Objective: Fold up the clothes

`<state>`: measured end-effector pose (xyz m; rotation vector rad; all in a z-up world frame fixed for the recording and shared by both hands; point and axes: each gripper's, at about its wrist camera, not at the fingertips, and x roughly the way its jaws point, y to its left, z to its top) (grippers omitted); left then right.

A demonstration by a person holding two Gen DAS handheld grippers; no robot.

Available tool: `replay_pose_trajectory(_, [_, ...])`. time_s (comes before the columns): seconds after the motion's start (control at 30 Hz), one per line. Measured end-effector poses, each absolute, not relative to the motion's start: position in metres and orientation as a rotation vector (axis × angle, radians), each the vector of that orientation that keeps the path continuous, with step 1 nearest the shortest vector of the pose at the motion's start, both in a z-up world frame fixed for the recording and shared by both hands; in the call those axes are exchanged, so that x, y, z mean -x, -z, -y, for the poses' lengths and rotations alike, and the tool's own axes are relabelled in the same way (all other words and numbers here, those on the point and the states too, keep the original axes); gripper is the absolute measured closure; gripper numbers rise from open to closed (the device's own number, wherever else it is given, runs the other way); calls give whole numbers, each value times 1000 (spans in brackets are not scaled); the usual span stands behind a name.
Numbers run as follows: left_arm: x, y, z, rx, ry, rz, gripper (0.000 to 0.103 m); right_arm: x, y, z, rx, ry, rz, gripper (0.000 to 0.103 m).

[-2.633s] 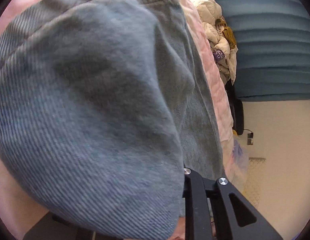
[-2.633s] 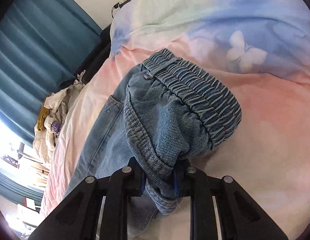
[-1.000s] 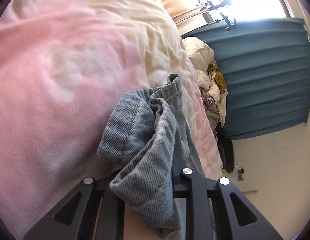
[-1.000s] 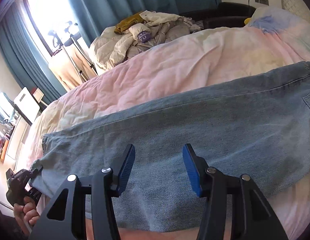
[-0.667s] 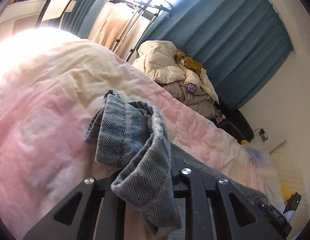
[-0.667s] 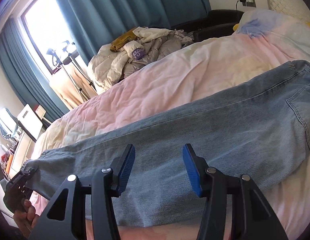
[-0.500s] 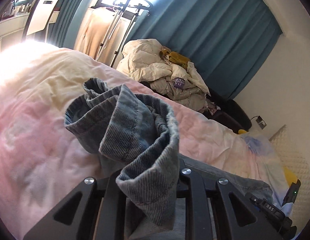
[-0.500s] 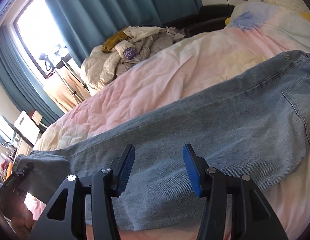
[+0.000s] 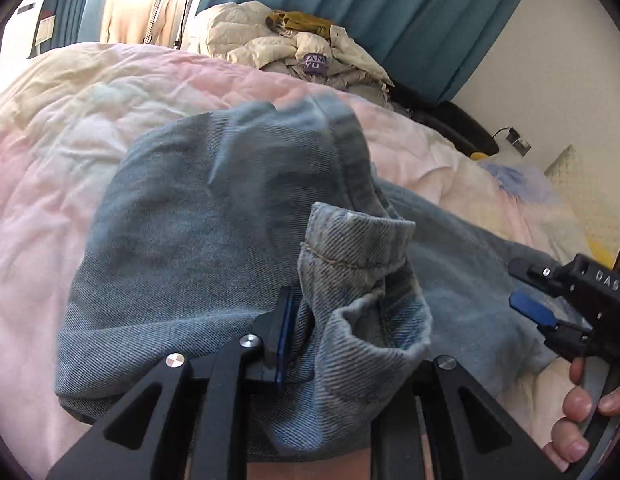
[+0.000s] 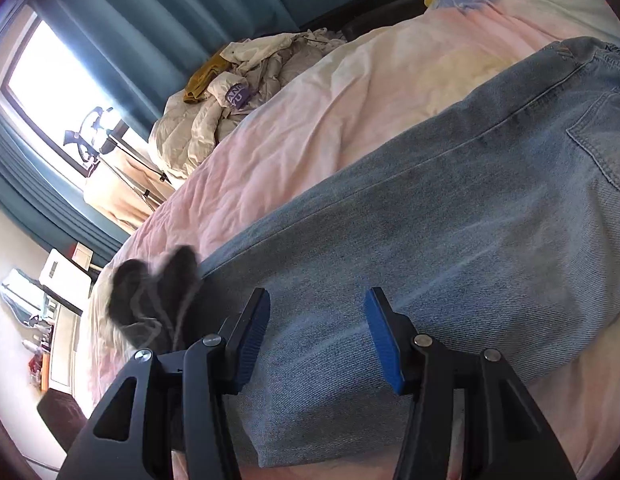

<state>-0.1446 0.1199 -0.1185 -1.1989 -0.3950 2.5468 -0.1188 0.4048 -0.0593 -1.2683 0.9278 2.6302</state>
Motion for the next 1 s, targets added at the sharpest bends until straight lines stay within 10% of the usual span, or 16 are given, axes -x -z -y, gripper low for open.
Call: replay_pose_trajectory(1.0, [84, 58, -81, 1206, -2448, -67, 81, 161, 47, -324, 1428, -3038, -1086, 53])
